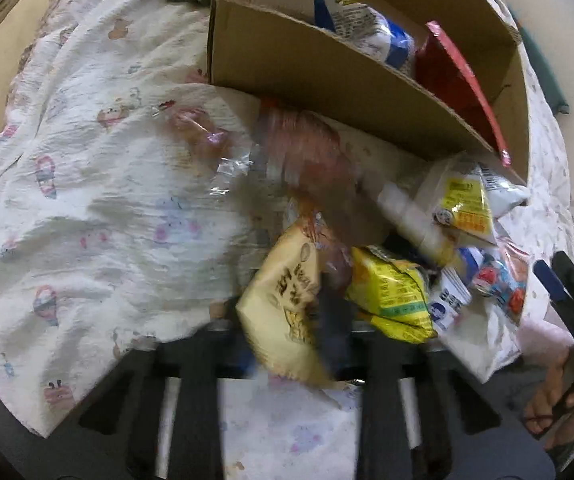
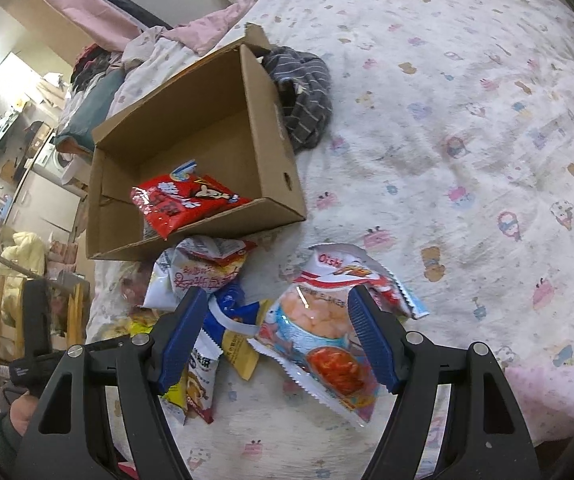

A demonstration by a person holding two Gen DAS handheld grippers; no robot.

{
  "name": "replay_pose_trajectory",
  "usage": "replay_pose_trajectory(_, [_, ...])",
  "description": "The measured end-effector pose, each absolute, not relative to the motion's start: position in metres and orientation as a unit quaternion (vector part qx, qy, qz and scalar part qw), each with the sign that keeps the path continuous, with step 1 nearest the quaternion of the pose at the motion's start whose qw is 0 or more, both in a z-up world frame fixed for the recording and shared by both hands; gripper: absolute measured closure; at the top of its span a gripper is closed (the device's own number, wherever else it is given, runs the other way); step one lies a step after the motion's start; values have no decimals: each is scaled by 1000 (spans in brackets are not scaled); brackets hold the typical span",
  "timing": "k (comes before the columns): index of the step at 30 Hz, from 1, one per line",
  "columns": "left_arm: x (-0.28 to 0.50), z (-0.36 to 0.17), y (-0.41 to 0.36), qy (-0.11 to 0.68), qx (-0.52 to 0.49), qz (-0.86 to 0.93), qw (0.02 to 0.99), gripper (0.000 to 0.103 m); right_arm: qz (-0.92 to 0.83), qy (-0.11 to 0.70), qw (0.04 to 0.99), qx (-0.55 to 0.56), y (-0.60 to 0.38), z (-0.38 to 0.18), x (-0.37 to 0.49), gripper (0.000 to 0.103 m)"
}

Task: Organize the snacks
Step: 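Grasp the yellow cracker packet with the left gripper while the right gripper grasps the shrimp-chip bag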

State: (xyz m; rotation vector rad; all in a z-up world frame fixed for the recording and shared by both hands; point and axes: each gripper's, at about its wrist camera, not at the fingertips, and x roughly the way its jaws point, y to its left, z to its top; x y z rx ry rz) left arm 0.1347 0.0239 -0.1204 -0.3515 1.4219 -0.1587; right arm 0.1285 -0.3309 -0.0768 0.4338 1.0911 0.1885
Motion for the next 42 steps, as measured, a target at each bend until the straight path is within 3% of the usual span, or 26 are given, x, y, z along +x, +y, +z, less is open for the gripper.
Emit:
replay_pose_trajectory(2, [128, -111, 25, 638, -150, -74, 752, 99, 87, 512, 829, 208, -334, -76, 128, 28])
replay_pose_trajectory(11, [84, -50, 33, 555, -87, -72, 824, 99, 81, 506, 827, 233, -344, -73, 125, 28])
replay_pose_trajectory(16, [85, -29, 32, 508, -66, -48, 858, 99, 60, 510, 824, 240, -352, -75, 120, 13])
replay_pose_trajectory(26, [90, -19, 26, 488, -72, -67, 867, 99, 45, 608, 742, 281, -352, -131, 132, 13])
replay_pose_trajectory(29, [90, -20, 27, 488, -74, -67, 867, 99, 38, 621, 735, 268, -345, -142, 142, 24])
replay_pose_trajectory(34, [88, -20, 29, 483, -75, -67, 870, 99, 31, 612, 754, 236, -341, -137, 146, 51])
replay_pose_trajectory(37, [87, -19, 30, 479, -76, -68, 872, 99, 56, 586, 779, 214, -334, -118, 140, 58])
replay_pose_trajectory(42, [87, -18, 28, 475, -76, -68, 874, 99, 81, 532, 812, 227, -341, -89, 124, 60])
